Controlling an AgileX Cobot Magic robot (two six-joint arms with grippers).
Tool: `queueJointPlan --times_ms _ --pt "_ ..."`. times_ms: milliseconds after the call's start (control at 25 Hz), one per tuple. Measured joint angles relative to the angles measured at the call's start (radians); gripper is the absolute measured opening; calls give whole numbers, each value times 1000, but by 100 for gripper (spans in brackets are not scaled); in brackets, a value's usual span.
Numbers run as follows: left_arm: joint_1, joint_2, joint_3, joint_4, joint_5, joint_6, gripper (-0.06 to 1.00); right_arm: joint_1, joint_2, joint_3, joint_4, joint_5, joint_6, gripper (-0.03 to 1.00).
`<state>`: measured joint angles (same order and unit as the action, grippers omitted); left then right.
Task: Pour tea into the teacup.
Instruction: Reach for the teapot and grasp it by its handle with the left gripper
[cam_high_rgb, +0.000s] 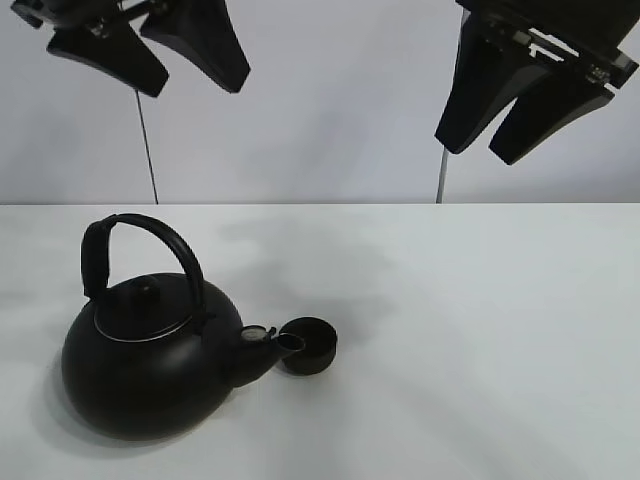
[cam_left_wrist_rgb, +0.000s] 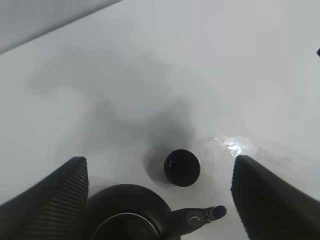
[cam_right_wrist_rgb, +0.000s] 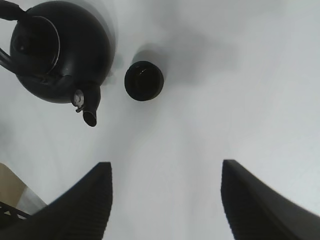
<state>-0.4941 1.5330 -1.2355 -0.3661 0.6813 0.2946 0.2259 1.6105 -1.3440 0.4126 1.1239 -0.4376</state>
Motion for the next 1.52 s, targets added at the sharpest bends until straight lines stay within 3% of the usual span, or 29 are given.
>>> queueJointPlan --times_ms 360,480,880,1280,1440,1520 --pt "0 -136 6 0 -5 145 57 0 0 0 0 -6 0 43" --pt "0 -170 79 -2 -71 164 57 0 0 0 0 -8 0 43" --pt "0 -333 526 -14 -559 210 57 0 0 0 -3 -14 0 43" --pt "0 -360 791 -23 -865 205 57 0 0 0 -5 -23 0 43" --pt "0 -360 883 -9 -1004 151 57 0 0 0 -11 -26 0 43" --pt "0 -360 935 39 -1080 62 57 0 0 0 -12 -27 0 43"
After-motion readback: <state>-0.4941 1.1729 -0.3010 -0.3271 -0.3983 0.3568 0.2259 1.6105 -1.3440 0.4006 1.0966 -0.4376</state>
